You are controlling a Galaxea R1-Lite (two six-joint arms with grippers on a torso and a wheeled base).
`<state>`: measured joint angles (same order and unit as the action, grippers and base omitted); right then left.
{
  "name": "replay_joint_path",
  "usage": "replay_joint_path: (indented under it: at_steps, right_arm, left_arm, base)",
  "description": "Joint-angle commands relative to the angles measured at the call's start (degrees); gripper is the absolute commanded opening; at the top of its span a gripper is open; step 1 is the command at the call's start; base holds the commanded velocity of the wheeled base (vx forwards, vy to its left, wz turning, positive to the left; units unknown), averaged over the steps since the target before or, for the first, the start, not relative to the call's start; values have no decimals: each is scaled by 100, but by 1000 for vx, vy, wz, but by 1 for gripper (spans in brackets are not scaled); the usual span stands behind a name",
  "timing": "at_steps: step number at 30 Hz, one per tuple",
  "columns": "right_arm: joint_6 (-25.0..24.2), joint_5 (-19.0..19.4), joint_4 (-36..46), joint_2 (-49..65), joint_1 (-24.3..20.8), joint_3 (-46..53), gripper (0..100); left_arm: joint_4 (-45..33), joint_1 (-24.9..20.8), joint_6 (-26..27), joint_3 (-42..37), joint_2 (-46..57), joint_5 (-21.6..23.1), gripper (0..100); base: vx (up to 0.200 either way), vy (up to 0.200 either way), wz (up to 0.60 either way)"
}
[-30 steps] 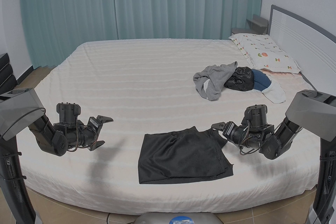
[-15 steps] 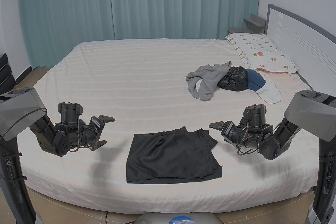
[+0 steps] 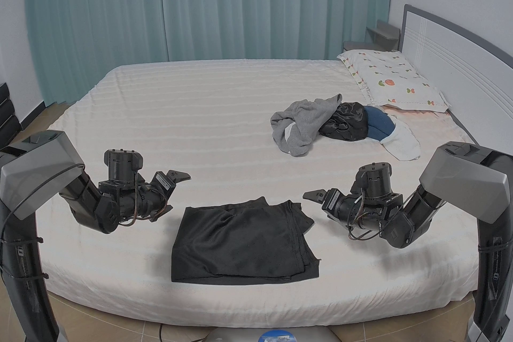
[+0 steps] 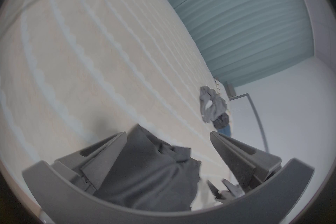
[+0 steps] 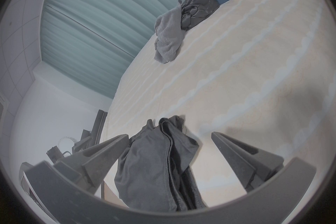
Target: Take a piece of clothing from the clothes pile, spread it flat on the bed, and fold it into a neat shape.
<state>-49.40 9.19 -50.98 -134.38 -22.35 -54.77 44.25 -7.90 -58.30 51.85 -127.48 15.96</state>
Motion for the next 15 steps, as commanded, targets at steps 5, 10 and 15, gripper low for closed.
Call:
replay_joint_path:
  at_steps: [5, 10, 15]
  right_arm:
    - [18, -14, 0, -106, -86, -60, 100]
    - [70, -31, 0, -150, -174, -77, 100]
    - [185, -31, 97, -229, -200, -209, 100]
  left_arm:
    - [-523, -159, 565, 783, -691, -840, 100]
    - [-461, -397, 609, 845, -972, -989, 100]
    - [-461, -441, 626, 845, -1007, -1016, 100]
  base:
    - [0, 0, 0]
    - [0, 0, 0]
    - [0, 0, 0]
